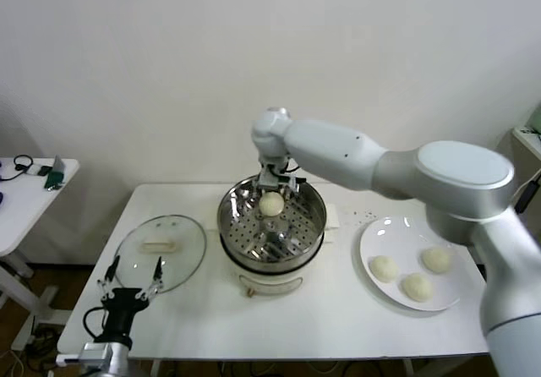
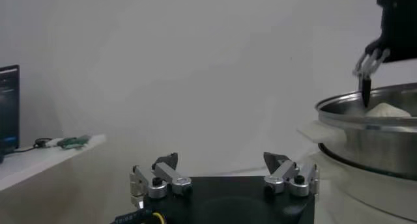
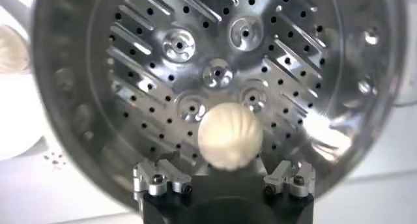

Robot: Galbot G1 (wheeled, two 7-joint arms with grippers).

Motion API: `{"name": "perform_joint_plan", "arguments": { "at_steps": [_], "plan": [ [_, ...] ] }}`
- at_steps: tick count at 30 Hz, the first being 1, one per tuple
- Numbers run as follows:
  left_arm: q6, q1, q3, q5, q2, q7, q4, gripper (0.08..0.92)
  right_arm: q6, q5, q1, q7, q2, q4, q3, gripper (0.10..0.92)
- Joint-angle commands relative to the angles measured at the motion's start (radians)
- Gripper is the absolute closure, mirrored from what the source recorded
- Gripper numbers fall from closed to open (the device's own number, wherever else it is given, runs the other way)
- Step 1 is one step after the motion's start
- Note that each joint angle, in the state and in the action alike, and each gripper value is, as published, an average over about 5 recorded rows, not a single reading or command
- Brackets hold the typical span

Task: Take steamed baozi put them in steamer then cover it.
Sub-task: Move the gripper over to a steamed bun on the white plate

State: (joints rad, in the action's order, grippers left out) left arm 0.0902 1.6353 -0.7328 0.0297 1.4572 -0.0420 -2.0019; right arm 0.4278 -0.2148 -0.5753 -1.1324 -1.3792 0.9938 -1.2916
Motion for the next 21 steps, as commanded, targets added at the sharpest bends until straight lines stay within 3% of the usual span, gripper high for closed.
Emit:
{"name": "perform_joint_plan", "arguments": {
  "at_steps": [1, 7, 14, 17, 21],
  "plan": [
    [-0.001, -0.005, 0.006, -0.003, 0.003, 0.000, 0.004, 0.177, -0.157, 0.239, -0.156, 0.062, 0.207, 0.178, -0.017, 0.203],
    [0.000, -0.008, 0.013, -0.003, 0.007, 0.001, 0.005, 0.177, -0.343, 0.368, -0.225, 0.111, 0.429, 0.374, -0.089, 0.203],
    [0.008, 0.013, 0.016, 0.000, 0.005, 0.002, 0.002, 0.177, -0.738, 0.660, -0.291, 0.214, 0.736, 0.560, -0.219, 0.203],
    [0.011, 0.017, 0.016, 0.003, 0.002, 0.003, 0.005, 0.177, -0.794, 0.727, -0.277, 0.196, 0.820, 0.579, -0.239, 0.203],
    [0.012, 0.020, 0.018, 0.004, -0.001, 0.004, 0.008, 0.177, -0.801, 0.676, -0.203, 0.167, 0.886, 0.583, -0.239, 0.203]
  ]
}}
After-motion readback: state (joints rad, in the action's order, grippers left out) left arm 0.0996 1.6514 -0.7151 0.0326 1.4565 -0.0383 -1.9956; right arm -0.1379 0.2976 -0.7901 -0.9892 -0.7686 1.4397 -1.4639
